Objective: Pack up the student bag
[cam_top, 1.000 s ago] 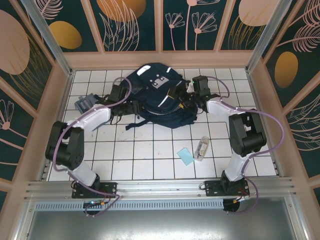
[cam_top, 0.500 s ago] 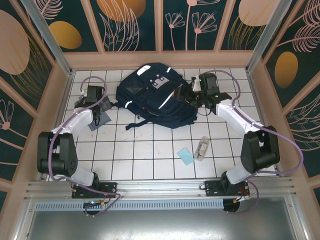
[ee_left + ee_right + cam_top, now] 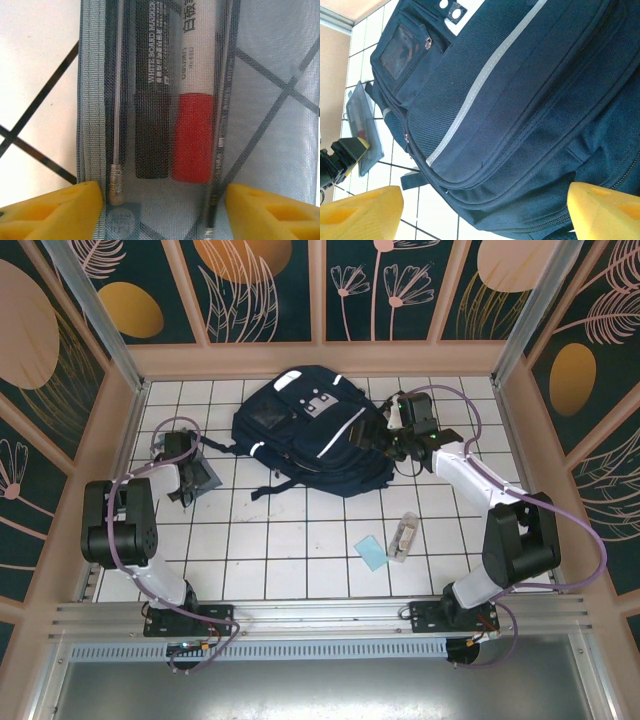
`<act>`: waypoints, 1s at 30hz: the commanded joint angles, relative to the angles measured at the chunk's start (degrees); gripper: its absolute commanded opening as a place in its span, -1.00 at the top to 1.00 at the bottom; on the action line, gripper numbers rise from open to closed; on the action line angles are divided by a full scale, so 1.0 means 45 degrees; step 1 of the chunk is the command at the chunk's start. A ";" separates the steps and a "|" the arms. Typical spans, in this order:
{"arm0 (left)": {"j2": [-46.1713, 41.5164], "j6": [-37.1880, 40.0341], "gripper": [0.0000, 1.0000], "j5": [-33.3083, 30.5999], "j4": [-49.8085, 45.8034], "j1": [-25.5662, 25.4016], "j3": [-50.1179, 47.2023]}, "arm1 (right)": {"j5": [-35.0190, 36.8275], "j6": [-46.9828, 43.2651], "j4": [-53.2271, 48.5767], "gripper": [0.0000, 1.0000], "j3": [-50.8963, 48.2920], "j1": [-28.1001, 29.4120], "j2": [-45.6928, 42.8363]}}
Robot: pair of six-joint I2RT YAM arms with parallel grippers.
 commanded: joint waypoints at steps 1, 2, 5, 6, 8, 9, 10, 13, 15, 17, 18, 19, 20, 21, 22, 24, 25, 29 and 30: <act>0.0009 0.0225 -0.40 0.0159 -0.0525 -0.0008 -0.0743 | 0.0262 0.0113 0.0154 -0.71 -0.0029 -0.0001 0.0054; 0.0195 0.0258 -0.38 0.0154 -0.0464 -0.0008 -0.0836 | 0.0262 0.0138 0.0158 -0.70 0.0023 0.0007 0.0095; 0.0977 0.0136 0.07 0.0775 0.0014 0.0044 -0.0791 | 0.0242 0.0199 0.0151 -0.70 0.0113 0.0006 0.0163; 0.1056 0.0125 0.39 0.0945 0.0165 0.0051 -0.0736 | 0.0247 0.0221 0.0136 -0.70 0.0127 -0.0001 0.0165; 0.1267 0.0145 0.99 0.1415 0.0287 0.0051 -0.0537 | 0.0332 0.0219 0.0029 -0.69 0.0202 -0.0003 0.0100; 0.1347 0.0130 1.00 0.1611 0.0242 0.0051 -0.0410 | 0.0392 0.0219 -0.0008 -0.69 0.0210 0.0007 0.0062; 0.1327 0.0077 1.00 0.1942 0.0305 0.0051 -0.0325 | 0.0417 0.0229 -0.0019 -0.69 0.0230 0.0004 0.0037; 0.0786 -0.0316 1.00 0.3078 0.0527 0.0060 -0.0148 | 0.0280 0.0277 0.0042 -0.69 0.0434 0.0023 0.0174; 0.0274 -0.0746 1.00 0.4137 0.0867 0.0051 -0.0020 | 0.0014 0.0345 0.0115 -0.69 0.0674 0.0046 0.0447; -0.0454 -0.1360 1.00 0.5344 0.1337 0.0053 0.0107 | -0.0621 0.0528 0.0417 -0.68 0.0894 0.0099 0.0759; -0.0728 -0.1645 1.00 0.5805 0.1616 0.0051 0.0120 | -0.0945 0.0648 0.0600 -0.68 0.0973 0.0109 0.0925; -0.1072 -0.1957 1.00 0.6221 0.1927 0.0031 0.0081 | -0.1314 0.0822 0.0822 -0.68 0.1064 0.0144 0.1118; -0.1487 -0.2296 1.00 0.6484 0.2194 0.0026 0.0026 | -0.1678 0.0995 0.1069 -0.68 0.1173 0.0173 0.1301; -0.1859 -0.2535 1.00 0.6697 0.2442 0.0016 -0.0031 | -0.1964 0.1118 0.1296 -0.68 0.1249 0.0258 0.1478; -0.2345 -0.2769 1.00 0.6882 0.2728 -0.0039 -0.0132 | -0.2207 0.1254 0.1551 -0.68 0.1395 0.0358 0.1648; -0.3238 -0.3116 1.00 0.7033 0.3087 -0.0220 -0.0272 | -0.2541 0.1489 0.2020 -0.68 0.1682 0.0622 0.2021; -0.3674 -0.3232 1.00 0.7041 0.3145 -0.0371 -0.0312 | -0.2757 0.1606 0.2236 -0.68 0.1898 0.0793 0.2287; -0.4907 -0.3879 1.00 0.6998 0.3460 -0.1287 -0.0400 | -0.3759 0.2365 0.3253 -0.68 0.2645 0.1442 0.3342; -0.5125 -0.4126 1.00 0.6942 0.3753 -0.1545 -0.0547 | -0.3944 0.2549 0.3540 -0.68 0.2747 0.1603 0.3539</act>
